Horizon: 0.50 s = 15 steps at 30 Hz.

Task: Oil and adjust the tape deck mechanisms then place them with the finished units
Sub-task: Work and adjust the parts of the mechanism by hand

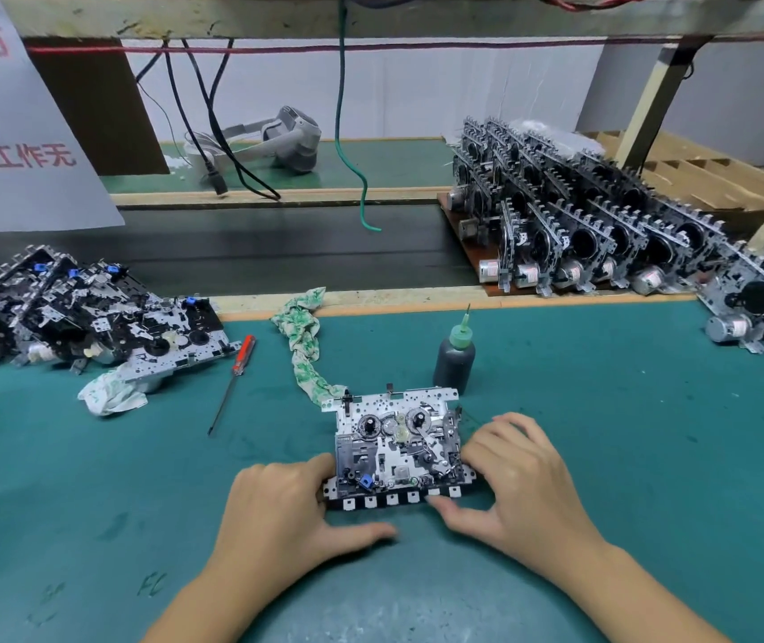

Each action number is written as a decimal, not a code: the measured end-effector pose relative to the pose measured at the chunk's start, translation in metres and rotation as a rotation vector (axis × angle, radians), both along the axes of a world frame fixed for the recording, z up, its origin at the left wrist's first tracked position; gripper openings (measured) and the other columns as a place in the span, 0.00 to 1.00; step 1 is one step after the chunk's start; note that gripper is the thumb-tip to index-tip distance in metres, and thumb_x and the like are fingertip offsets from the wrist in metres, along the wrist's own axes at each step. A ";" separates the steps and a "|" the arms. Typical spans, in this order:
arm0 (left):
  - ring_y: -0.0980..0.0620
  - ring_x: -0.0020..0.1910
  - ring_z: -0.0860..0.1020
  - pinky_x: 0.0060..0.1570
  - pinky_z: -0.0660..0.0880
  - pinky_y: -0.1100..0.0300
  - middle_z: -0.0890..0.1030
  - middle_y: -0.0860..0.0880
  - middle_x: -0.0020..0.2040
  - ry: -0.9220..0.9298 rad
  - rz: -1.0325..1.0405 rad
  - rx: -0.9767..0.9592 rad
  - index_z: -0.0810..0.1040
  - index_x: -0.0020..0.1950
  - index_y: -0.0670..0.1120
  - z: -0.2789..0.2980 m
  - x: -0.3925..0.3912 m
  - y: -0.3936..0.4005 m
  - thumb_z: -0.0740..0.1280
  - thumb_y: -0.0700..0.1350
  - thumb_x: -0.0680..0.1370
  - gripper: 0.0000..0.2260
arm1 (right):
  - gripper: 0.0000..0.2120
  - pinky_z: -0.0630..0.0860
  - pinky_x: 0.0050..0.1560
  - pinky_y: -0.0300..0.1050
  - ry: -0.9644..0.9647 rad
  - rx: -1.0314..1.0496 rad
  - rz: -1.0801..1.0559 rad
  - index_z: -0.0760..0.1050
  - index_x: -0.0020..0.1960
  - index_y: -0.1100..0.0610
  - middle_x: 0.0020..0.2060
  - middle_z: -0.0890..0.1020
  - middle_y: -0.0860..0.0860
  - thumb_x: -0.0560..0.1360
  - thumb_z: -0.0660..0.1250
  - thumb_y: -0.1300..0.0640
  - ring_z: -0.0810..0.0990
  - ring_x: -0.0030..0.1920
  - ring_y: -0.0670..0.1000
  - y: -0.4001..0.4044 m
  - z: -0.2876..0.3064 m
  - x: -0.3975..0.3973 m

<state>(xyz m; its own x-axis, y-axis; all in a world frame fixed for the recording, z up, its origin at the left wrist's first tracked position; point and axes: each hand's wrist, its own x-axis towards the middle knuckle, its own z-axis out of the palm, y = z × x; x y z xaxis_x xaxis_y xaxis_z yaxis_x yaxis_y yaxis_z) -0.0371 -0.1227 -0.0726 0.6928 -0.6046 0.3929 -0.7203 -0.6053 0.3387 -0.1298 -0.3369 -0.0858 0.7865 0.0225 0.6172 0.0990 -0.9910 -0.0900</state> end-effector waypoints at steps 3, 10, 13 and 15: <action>0.49 0.21 0.74 0.23 0.70 0.58 0.72 0.50 0.19 0.087 0.006 -0.013 0.57 0.25 0.59 -0.001 0.003 0.001 0.60 0.77 0.56 0.24 | 0.22 0.68 0.59 0.50 -0.001 -0.033 -0.025 0.73 0.31 0.57 0.29 0.73 0.48 0.67 0.66 0.38 0.75 0.34 0.51 0.002 -0.001 -0.001; 0.52 0.17 0.71 0.19 0.68 0.62 0.70 0.52 0.17 0.025 -0.035 -0.022 0.56 0.26 0.56 -0.001 0.002 0.001 0.60 0.76 0.59 0.25 | 0.23 0.68 0.60 0.52 -0.030 0.012 -0.106 0.72 0.29 0.57 0.26 0.73 0.47 0.65 0.66 0.36 0.75 0.31 0.50 0.008 0.000 -0.001; 0.51 0.18 0.72 0.19 0.67 0.60 0.71 0.51 0.18 0.047 -0.006 -0.025 0.56 0.28 0.59 -0.002 0.004 0.000 0.60 0.76 0.59 0.23 | 0.22 0.68 0.59 0.51 0.002 -0.022 -0.004 0.73 0.31 0.57 0.28 0.73 0.47 0.68 0.66 0.38 0.75 0.33 0.50 0.003 0.001 -0.002; 0.51 0.19 0.72 0.21 0.68 0.60 0.72 0.51 0.18 0.079 -0.018 -0.028 0.63 0.26 0.57 -0.002 0.005 0.001 0.61 0.76 0.58 0.23 | 0.22 0.68 0.59 0.50 0.004 -0.036 0.003 0.74 0.31 0.57 0.28 0.74 0.47 0.70 0.65 0.39 0.76 0.33 0.50 0.001 0.002 -0.003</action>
<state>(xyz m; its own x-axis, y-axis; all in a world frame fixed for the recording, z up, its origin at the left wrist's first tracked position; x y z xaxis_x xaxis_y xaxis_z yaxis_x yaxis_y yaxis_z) -0.0317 -0.1217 -0.0751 0.7115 -0.6066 0.3547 -0.7014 -0.5823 0.4112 -0.1324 -0.3354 -0.0840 0.7890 0.0471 0.6126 0.1017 -0.9933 -0.0545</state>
